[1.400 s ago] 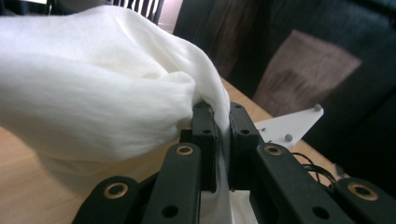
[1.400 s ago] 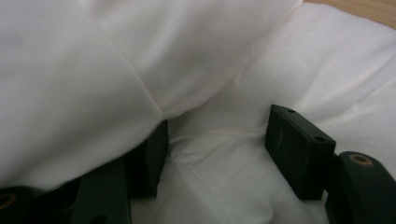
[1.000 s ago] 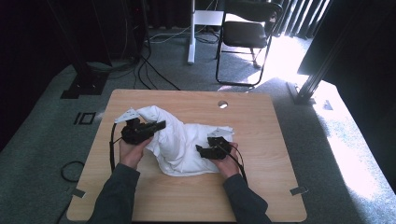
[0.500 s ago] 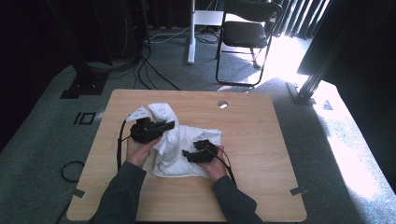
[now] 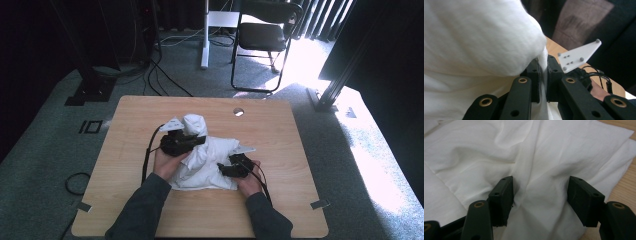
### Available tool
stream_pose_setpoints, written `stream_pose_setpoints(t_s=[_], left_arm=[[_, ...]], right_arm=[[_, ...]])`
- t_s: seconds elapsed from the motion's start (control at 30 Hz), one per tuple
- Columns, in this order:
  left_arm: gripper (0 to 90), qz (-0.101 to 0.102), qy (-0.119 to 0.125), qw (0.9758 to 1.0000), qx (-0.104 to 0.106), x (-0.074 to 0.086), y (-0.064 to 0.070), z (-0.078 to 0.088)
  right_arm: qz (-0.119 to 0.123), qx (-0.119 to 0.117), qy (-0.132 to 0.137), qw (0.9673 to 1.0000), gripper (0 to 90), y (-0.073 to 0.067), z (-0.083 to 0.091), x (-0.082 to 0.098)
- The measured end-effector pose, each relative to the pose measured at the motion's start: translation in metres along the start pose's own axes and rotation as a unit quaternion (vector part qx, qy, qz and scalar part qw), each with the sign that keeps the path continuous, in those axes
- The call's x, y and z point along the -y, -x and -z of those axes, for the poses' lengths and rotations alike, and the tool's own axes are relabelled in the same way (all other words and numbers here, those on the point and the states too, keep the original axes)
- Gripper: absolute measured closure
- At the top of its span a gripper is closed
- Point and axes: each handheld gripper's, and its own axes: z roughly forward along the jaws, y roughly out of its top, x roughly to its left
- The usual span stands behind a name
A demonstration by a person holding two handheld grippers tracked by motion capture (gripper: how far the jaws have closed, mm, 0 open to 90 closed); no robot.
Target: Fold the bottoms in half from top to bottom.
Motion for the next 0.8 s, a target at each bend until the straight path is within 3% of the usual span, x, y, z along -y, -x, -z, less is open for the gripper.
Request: stream_pose_setpoints(t_s=[0.03, 0.07, 0.1, 0.13, 0.17, 0.2, 0.3, 0.33, 0.37, 0.4, 0.43, 0.47, 0.5, 0.53, 0.6, 0.63, 0.67, 0.7, 0.77, 0.8], left_arm=[[85.2, 0.0, 0.0, 1.0, 0.0, 0.0, 0.0, 0.0], [85.1, -0.007, -0.009, 0.9999, 0.008, 0.002, 0.006, -0.015], [85.1, -0.007, -0.009, 0.9999, 0.008, 0.002, 0.006, -0.015], [85.1, -0.011, -0.023, 0.9996, 0.016, 0.006, 0.011, -0.032], [85.0, -0.011, -0.023, 0.9996, 0.016, 0.006, 0.011, -0.032], [85.0, -0.007, -0.035, 0.9991, 0.023, 0.014, 0.012, -0.049], [84.9, -0.001, -0.047, 0.9986, 0.025, 0.023, 0.011, -0.062], [84.6, 0.001, -0.062, 0.9977, 0.026, 0.03, 0.011, -0.071], [84.3, 0.001, -0.062, 0.9977, 0.026, 0.03, 0.011, -0.071], [83.7, 0.003, -0.074, 0.9969, 0.026, 0.037, 0.01, -0.078], [83.1, 0.003, -0.074, 0.9969, 0.026, 0.037, 0.01, -0.078], [82.1, 0.006, -0.092, 0.9955, 0.022, 0.044, 0.008, -0.085], [80.9, 0.006, -0.092, 0.9955, 0.022, 0.044, 0.008, -0.085], [78.7, 0.012, -0.103, 0.9944, 0.021, 0.048, 0.006, -0.09], [75.5, 0.017, -0.12, 0.9923, 0.027, 0.055, 0.003, -0.097], [73.2, 0.017, -0.12, 0.9923, 0.027, 0.055, 0.003, -0.097], [69.8, 0.011, -0.12, 0.9924, 0.027, 0.057, 0.003, -0.098], [69.8, 0.011, -0.117, 0.9927, 0.028, 0.056, 0.004, -0.098], [67.1, 0.009, -0.116, 0.9928, 0.029, 0.056, 0.004, -0.097], [67.1, 0.009, -0.115, 0.9928, 0.031, 0.056, 0.003, -0.096]], right_arm=[[0.0, 0.0, 0.0, 1.0, 37.5, 0.0, 0.0, 0.0], [0.0, -0.003, 0.0, 1.0, 37.5, 0.001, 0.0, 0.0], [0.0, -0.003, 0.0, 1.0, 37.5, 0.001, 0.0, 0.0], [0.001, -0.007, 0.001, 1.0, 37.4, 0.002, 0.0, 0.0], [0.001, -0.007, 0.001, 1.0, 37.4, 0.002, 0.0, 0.0], [-0.003, -0.011, -0.001, 0.9999, 36.3, 0.003, 0.003, 0.0], [-0.005, 0.0, 0.006, 1.0, 35.1, 0.007, 0.012, 0.0], [-0.015, 0.008, 0.031, 0.9994, 35.0, 0.016, 0.027, 0.001], [-0.015, 0.008, 0.031, 0.9994, 35.0, 0.016, 0.027, 0.001], [-0.034, 0.016, 0.05, 0.998, 34.7, 0.029, 0.042, 0.001], [-0.034, 0.016, 0.05, 0.998, 34.7, 0.029, 0.042, 0.001], [-0.049, 0.036, 0.057, 0.9965, 34.7, 0.04, 0.052, 0.0], [-0.049, 0.036, 0.057, 0.9965, 34.7, 0.04, 0.052, 0.0], [-0.066, 0.043, 0.068, 0.9946, 34.7, 0.049, 0.059, -0.001], [-0.071, 0.046, 0.073, 0.9937, 34.7, 0.052, 0.063, -0.002], [-0.071, 0.046, 0.073, 0.9937, 34.7, 0.052, 0.063, -0.002], [-0.078, 0.03, 0.099, 0.9915, 33.8, 0.054, 0.074, -0.006], [-0.078, 0.03, 0.099, 0.9915, 33.8, 0.054, 0.074, -0.006], [-0.075, 0.0, 0.136, 0.9879, 33.2, 0.048, 0.087, -0.014], [-0.075, 0.0, 0.136, 0.9879, 33.2, 0.048, 0.087, -0.014]])
